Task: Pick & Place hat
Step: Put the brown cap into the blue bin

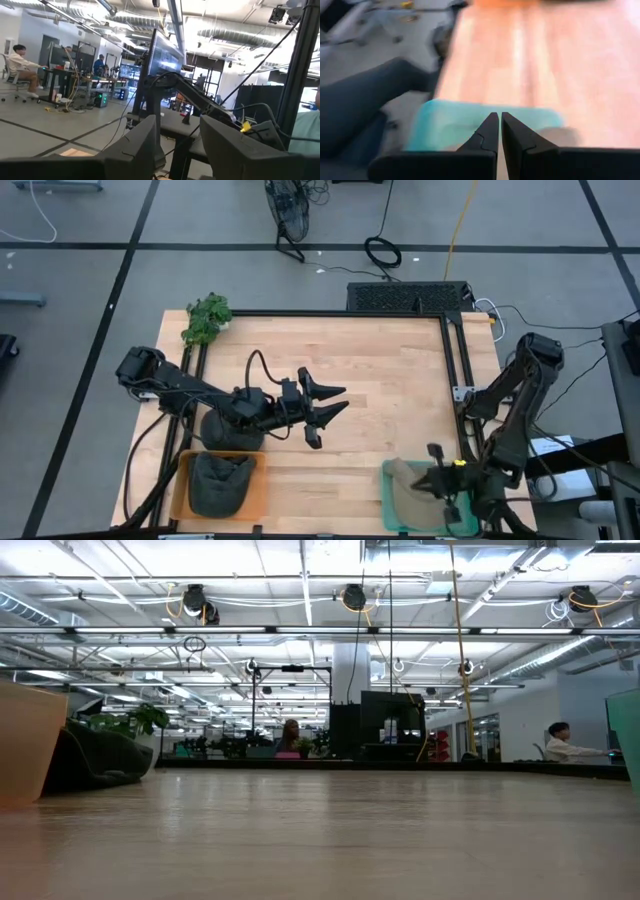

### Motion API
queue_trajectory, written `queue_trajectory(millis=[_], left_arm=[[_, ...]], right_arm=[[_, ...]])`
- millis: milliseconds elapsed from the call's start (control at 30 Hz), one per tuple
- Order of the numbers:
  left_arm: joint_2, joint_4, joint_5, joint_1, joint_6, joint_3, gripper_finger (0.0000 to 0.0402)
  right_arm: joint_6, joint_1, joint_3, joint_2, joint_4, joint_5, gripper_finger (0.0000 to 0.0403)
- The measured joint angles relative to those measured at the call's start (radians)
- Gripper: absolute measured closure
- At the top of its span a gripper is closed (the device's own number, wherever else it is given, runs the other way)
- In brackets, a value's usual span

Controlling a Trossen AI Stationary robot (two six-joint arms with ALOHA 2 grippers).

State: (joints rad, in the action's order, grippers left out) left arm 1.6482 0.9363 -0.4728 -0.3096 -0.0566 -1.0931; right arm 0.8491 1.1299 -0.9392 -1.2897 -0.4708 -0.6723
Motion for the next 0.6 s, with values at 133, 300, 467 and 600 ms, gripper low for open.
queue_trajectory(millis=[133,300,467,600], left_arm=[[0.000,0.000,0.000,0.000,0.000,0.000,0.0238],[0.000,0.000,0.000,0.000,0.000,0.000,0.0238],[0.000,0.000,0.000,0.001,0.000,0.000,0.0238],[0.000,0.000,0.000,0.001,0.000,0.000,0.0238]], right_arm=[[0.025,-0.059,0.047,-0.008,-0.001,-0.001,0.0403],[0.109,-0.126,0.212,-0.066,0.215,0.216,0.0403],[0.151,-0.153,0.316,-0.124,0.410,0.279,0.0403],[0.072,-0.175,0.337,-0.143,0.523,0.259,0.0403]])
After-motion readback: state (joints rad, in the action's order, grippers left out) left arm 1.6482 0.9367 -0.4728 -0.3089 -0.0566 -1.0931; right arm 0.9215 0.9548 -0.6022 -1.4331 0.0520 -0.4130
